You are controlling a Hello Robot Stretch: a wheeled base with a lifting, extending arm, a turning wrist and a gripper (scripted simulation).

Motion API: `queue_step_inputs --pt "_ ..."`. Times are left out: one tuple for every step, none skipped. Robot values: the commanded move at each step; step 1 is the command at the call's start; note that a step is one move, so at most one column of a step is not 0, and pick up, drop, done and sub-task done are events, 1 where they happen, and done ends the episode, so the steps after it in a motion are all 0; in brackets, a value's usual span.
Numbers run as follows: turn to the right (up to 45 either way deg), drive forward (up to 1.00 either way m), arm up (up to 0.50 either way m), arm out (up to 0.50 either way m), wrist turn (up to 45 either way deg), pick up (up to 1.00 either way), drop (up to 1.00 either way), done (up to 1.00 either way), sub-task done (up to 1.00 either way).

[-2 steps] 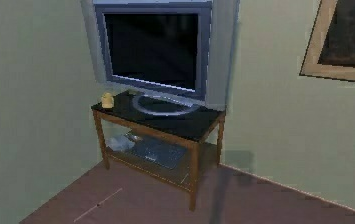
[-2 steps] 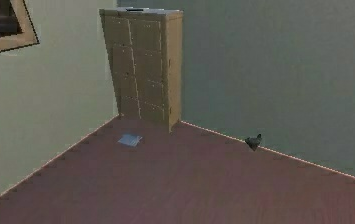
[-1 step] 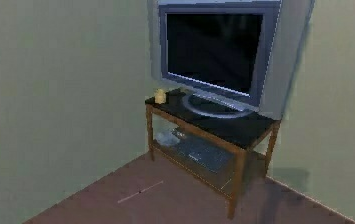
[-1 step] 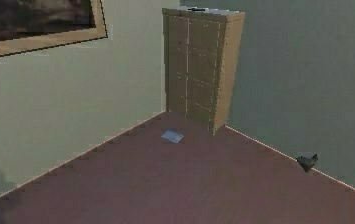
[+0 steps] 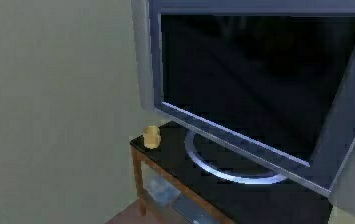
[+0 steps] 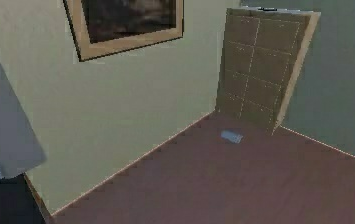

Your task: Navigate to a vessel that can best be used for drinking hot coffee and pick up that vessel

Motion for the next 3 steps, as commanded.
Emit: queue_step_inputs --pt "-45.0 0.00 0.00 0.00 0.0 0.00 0.00 0.00 0.00" --pt "-12.0 0.00 0.00 0.00 0.0 0.00 0.00 0.00 0.00" --pt "0.0 0.35 0.00 0.00 0.0 0.00 0.00 0.00 0.00"
